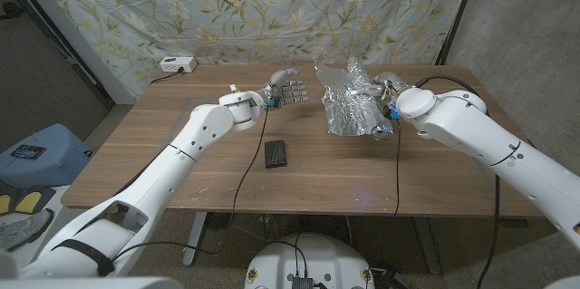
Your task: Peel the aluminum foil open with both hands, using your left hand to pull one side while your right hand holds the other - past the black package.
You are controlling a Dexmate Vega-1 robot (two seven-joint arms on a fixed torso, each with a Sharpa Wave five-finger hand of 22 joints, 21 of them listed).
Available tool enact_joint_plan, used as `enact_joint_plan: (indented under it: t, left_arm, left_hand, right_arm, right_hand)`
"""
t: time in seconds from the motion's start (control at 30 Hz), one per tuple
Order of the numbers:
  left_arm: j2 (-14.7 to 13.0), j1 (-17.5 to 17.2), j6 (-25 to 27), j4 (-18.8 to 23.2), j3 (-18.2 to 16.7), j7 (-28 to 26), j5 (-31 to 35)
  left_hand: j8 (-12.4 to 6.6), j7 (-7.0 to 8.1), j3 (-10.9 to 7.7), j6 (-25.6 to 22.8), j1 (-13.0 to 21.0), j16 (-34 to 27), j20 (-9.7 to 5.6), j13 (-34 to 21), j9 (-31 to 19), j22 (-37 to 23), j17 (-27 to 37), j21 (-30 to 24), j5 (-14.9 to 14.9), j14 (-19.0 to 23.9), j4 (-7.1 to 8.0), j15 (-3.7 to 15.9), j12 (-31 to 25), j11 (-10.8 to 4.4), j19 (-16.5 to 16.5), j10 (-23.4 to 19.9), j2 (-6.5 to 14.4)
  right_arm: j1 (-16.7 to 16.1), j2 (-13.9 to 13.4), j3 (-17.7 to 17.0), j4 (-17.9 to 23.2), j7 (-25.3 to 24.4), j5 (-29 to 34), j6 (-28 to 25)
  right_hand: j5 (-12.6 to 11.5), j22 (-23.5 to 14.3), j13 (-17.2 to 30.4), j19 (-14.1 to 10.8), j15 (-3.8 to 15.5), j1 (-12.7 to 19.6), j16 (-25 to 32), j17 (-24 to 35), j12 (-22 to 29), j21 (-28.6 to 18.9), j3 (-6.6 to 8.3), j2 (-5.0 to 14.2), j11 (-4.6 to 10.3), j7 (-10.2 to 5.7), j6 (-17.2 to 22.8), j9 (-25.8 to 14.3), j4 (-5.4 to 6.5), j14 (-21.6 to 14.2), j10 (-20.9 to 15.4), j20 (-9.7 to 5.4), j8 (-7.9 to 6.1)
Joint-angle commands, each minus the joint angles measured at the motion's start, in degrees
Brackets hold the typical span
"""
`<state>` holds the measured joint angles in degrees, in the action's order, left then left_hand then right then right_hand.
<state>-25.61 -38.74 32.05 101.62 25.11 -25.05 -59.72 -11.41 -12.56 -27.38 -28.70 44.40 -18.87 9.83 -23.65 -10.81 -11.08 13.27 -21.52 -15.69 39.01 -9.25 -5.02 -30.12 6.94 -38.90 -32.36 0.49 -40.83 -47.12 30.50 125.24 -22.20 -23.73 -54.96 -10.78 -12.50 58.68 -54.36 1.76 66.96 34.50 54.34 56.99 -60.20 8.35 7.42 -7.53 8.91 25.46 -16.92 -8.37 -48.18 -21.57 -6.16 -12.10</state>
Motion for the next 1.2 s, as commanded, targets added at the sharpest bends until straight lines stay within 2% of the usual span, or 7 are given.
enact_joint_plan:
  t: [0.03, 0.63, 1.2]
  left_arm:
    - [0.26, 4.3, 5.42, -3.14, 1.43, 3.23, -4.12]
    - [1.11, 8.27, 10.95, -7.36, 3.21, 8.3, -8.1]
    - [3.89, 12.43, 14.6, -12.94, 5.63, 12.27, -8.65]
  left_hand:
    - [0.58, 0.15, 0.35, 0.93, 0.38, -0.35, 0.5, -0.47, -0.28, -0.29, 0.46, -0.01, -0.13, 0.07, -0.02, -0.59, -0.27, 0.14, -0.05, 0.49, -0.44]
    - [1.12, 0.05, 0.91, 3.52, 0.29, -0.35, 1.04, -1.78, -0.28, -0.34, 0.91, 0.23, -0.34, -0.31, 0.43, -1.3, -0.5, 0.79, 0.47, 1.56, -0.09]
    - [1.05, -0.02, 1.26, 5.41, -0.45, 0.27, 1.53, -3.04, -0.37, -0.36, 0.87, 0.36, -0.44, -0.71, 0.81, -1.99, -0.71, 1.81, 0.59, 2.83, -0.26]
  right_arm:
    - [1.6, 0.54, 1.8, -0.97, 1.3, 1.83, -0.15]
    - [-0.42, 0.1, 0.06, -0.12, 1.34, 1.68, -0.11]
    - [-2.26, -1.15, -1.69, 0.31, 1.72, 0.79, 0.92]
  right_hand:
    - [0.17, 0.0, 0.3, 2.06, 8.35, 1.08, -0.15, 0.15, 2.28, -0.64, 1.2, 1.27, 0.77, 2.07, 0.46, -0.26, 0.43, -4.23, -0.61, -6.33, -0.1]
    - [0.17, 0.53, 0.68, 2.68, 8.16, 1.17, -0.46, 0.22, 2.5, -1.72, 1.3, 1.2, 0.89, 2.14, 0.39, -0.44, 0.35, -4.0, -0.43, -6.31, 0.0]
    - [0.17, 0.82, 0.65, 3.29, 8.19, 1.46, -0.52, 0.42, 2.44, -2.6, 1.46, 1.19, 1.05, 1.96, 0.25, -0.6, 0.22, -3.91, -0.26, -6.33, 0.07]
